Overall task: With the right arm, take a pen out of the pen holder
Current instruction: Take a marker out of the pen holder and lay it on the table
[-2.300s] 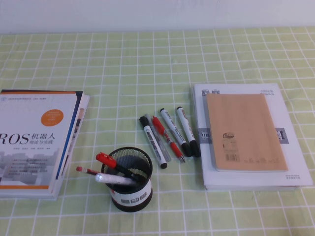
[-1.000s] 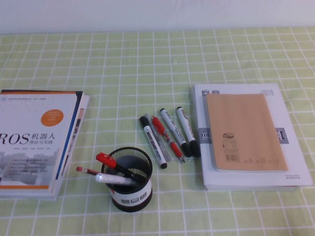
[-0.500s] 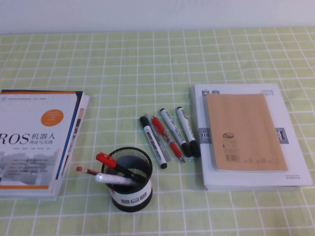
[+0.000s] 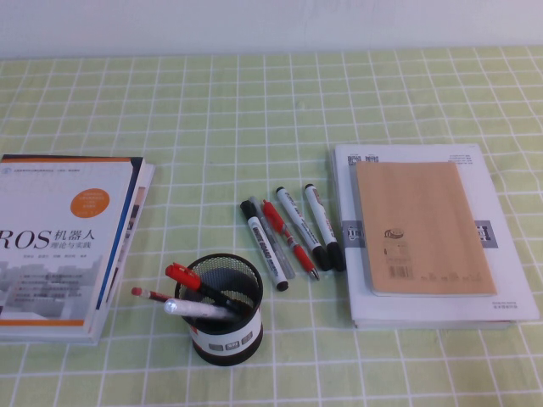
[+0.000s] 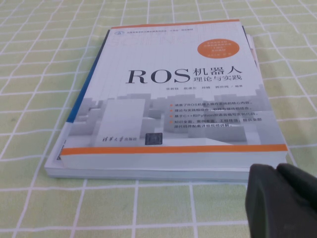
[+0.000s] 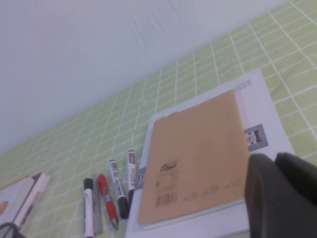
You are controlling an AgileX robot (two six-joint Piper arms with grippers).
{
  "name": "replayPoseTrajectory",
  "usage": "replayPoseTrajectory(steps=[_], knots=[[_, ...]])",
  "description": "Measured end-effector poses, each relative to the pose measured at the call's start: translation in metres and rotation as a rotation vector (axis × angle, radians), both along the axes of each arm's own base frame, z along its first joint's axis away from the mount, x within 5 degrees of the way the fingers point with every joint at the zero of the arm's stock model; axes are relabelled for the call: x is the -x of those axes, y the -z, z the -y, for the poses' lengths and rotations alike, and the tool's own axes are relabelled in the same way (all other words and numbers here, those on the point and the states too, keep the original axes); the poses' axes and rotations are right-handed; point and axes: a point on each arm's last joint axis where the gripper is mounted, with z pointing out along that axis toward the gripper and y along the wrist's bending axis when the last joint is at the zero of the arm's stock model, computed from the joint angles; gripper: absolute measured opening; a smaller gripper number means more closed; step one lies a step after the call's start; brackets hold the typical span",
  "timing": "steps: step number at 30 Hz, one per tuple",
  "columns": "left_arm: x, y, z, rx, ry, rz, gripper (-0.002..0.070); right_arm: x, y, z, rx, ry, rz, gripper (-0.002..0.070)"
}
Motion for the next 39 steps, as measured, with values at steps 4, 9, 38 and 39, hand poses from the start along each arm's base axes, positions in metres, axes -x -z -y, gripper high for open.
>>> replayPoseTrajectory(steps=[4,9,38,39], knots=[[0.0,0.0,0.0,0.0,0.0,0.0,-0.0006,0.0,-0.002,-0.001,-0.126,-0.007,-0.009,-0.0013],[0.0,0.0,0.0,0.0,0.0,0.0,-0.0006,0.0,-0.004,0.0,-0.164,0.007,0.013,-0.0013],[0.0,0.0,0.0,0.0,0.0,0.0,-0.0006,-0.094,-0.07,-0.046,0.289,-0.415,-0.411,-0.0013],[0.0,0.0,0.0,0.0,0.0,0.0,-0.0006,-0.099,-0.073,-0.052,0.311,-0.431,-0.397,-0.0012]])
